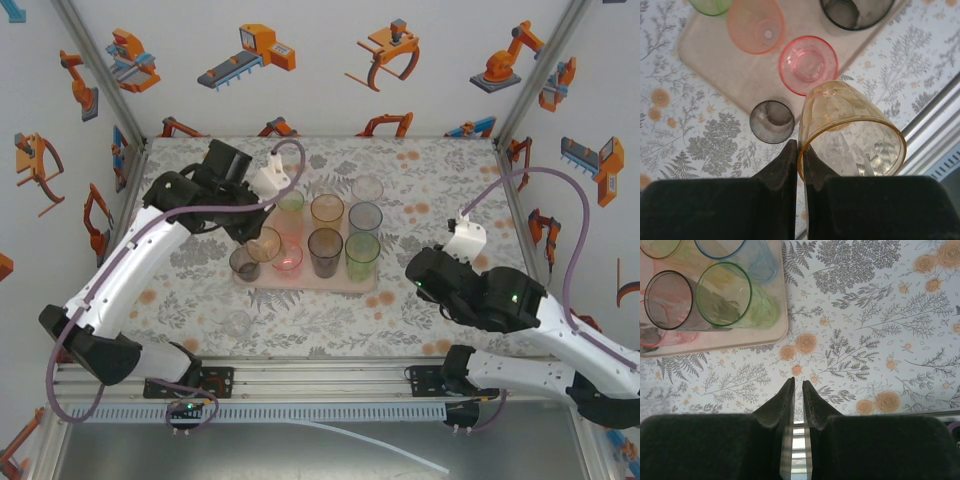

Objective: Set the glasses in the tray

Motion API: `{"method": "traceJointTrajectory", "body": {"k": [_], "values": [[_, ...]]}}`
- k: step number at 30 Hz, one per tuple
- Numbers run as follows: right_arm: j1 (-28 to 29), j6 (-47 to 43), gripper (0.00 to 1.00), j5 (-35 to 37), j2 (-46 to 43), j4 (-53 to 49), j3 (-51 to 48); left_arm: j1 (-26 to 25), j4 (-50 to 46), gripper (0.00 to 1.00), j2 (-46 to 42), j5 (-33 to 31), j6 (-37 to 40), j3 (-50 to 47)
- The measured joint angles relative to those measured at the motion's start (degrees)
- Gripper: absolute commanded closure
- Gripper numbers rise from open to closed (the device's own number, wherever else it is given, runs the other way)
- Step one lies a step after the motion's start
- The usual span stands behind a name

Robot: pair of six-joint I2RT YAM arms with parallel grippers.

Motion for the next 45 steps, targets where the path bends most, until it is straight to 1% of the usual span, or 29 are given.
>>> {"method": "traceJointTrajectory", "body": {"k": [9, 13, 17, 24, 30, 45], "values": [[0.0, -0.8, 0.84, 0.0, 0.2, 0.0, 0.0, 13.4, 2.0, 0.85, 7.3, 2.2, 0.0, 5.6], [0.0, -1.3, 0.84, 0.0, 0.2, 0.2, 0.0, 16.6, 4.4, 0.85, 9.2, 2.1, -0.1, 5.7], [0.0, -1.5, 0.84, -0.1, 0.3, 1.0, 0.0, 17.7, 7.3, 0.85, 10.8, 2.1, -0.3, 5.0], [0.0, -1.5, 0.84, -0.5, 0.9, 3.0, -0.8, 19.3, 12.9, 0.84, 13.2, 1.9, -0.9, -0.5], [0.0, -1.9, 0.84, -1.0, 1.6, 4.3, -0.9, 19.5, 15.6, 0.84, 14.8, 1.7, -1.0, -4.8], [0.0, -2.2, 0.83, -1.6, 2.2, 5.3, -1.7, 19.6, 20.5, 0.84, 21.7, 1.7, -1.0, -6.2]]}}
